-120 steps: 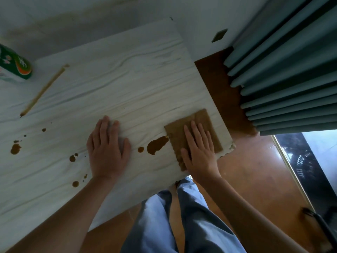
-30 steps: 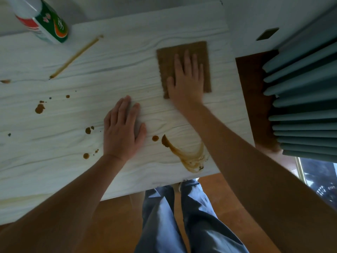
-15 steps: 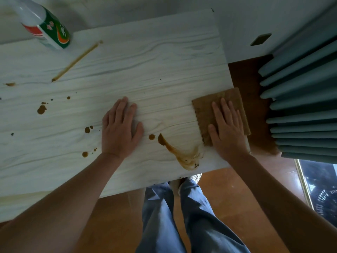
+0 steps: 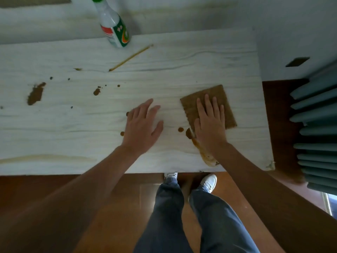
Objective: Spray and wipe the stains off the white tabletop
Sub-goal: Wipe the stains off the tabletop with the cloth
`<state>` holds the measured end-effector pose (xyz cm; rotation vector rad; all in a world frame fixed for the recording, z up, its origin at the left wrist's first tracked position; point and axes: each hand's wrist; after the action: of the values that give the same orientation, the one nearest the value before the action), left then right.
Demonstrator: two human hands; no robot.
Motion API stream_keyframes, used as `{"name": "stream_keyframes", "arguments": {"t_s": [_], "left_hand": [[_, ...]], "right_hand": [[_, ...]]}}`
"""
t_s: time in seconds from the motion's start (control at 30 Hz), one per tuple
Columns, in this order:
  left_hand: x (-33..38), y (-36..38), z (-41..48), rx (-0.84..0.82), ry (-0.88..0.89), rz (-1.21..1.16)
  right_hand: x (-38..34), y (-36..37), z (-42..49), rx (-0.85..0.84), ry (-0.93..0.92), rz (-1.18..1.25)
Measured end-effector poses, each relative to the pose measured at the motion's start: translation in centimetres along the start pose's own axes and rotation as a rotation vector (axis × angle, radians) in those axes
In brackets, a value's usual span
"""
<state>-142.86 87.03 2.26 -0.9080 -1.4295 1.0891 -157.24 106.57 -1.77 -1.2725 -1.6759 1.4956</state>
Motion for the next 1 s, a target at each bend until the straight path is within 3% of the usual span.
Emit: {"name": "stream_keyframes", "arguments": {"t_s": [0.3, 0.43, 0.53, 0.63, 0.83, 1.0], "left_hand": [[-7.8, -2.0, -12.6, -0.037, -0.399, 0.065], [-10.8, -2.3, -13.1, -0.076, -0.450, 0.090], [-12.5, -2.2, -12.3, -0.075, -0.432, 0.109], [-13.8, -1.7, -11.0, -0.057, -0.387, 0.103], [-14.7, 0.0, -10.3, 0.065, -0.368, 0.079], [-14.7, 0.2, -10.3, 0.114, -0.376, 0.055]], "right_hand": [[-11.0, 2.0, -2.5, -0.096, -0.383, -0.057], [-14.7, 3.6, -5.9, -0.193, -0.558, -0.099], [-13.7, 3.6, -5.0, -0.190, -0.588, -0.079], [-11.5, 2.6, -1.3, -0.144, -0.493, -0.070], [-4.4, -0.4, 7.1, -0.020, -0.082, -0.068], [-3.6, -0.1, 3.3, -0.004, 0.078, 0.000]]}}
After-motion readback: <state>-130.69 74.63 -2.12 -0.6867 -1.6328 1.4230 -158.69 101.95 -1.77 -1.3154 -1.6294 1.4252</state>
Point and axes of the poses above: each hand's wrist, its own z-axis towards the middle knuckle, its own y-axis out of the palm, x = y × z, and after that the axes turned 12 degrees about y, right-handed
